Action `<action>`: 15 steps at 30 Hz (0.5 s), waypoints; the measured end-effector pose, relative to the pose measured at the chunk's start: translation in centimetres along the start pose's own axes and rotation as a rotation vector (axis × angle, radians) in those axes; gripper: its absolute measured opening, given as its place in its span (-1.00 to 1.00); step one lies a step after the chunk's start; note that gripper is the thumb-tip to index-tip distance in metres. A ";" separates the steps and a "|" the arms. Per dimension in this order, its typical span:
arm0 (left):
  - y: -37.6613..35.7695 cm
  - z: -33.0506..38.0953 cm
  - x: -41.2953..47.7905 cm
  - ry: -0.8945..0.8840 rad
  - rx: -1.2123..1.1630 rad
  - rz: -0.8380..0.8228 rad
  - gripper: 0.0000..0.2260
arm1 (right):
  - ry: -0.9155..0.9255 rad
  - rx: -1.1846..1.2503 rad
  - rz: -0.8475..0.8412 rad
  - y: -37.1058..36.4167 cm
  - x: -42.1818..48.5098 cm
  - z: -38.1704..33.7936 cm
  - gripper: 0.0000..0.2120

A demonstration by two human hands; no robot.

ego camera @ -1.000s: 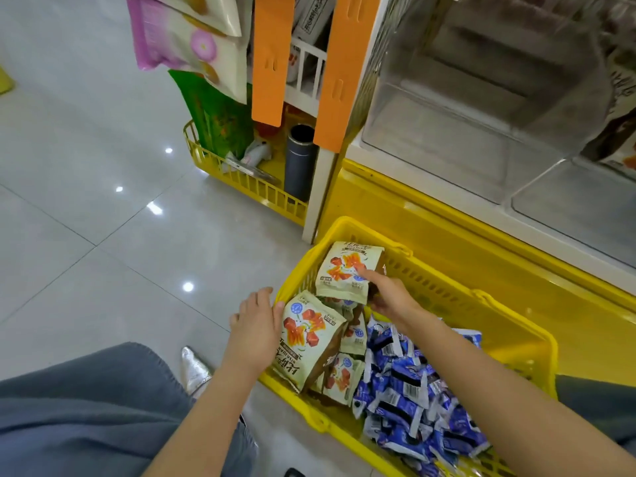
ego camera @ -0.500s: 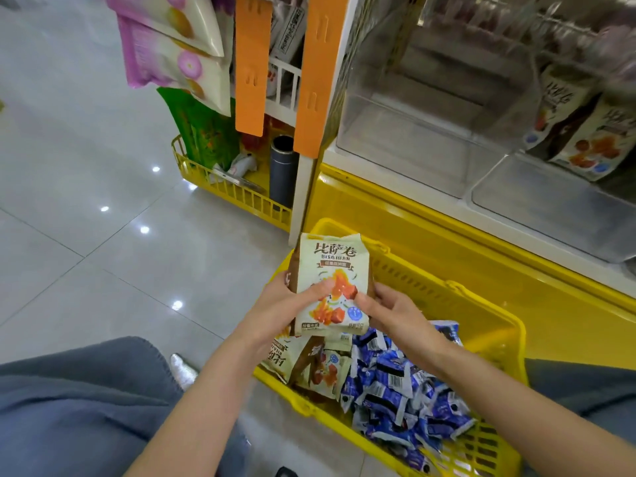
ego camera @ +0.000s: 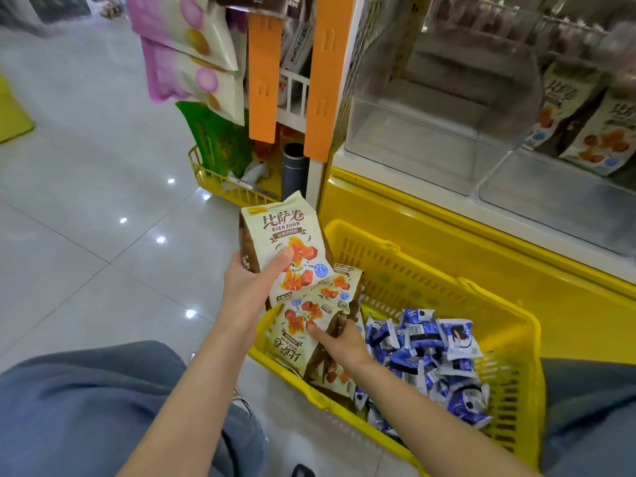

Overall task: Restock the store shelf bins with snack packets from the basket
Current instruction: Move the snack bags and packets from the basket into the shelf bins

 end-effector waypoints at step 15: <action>-0.4 -0.4 0.3 -0.161 0.217 0.092 -0.63 | 0.000 0.294 0.046 6.7 -2.1 -1.1 -0.56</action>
Point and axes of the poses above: each hand's wrist, its own x-axis towards the middle knuckle, its own y-axis out of the back of the hand, z = x × y, the point moved 6 cm from there along x, towards the middle knuckle, and after that the axes turned 3 degrees about -x, right-handed, at the moved point
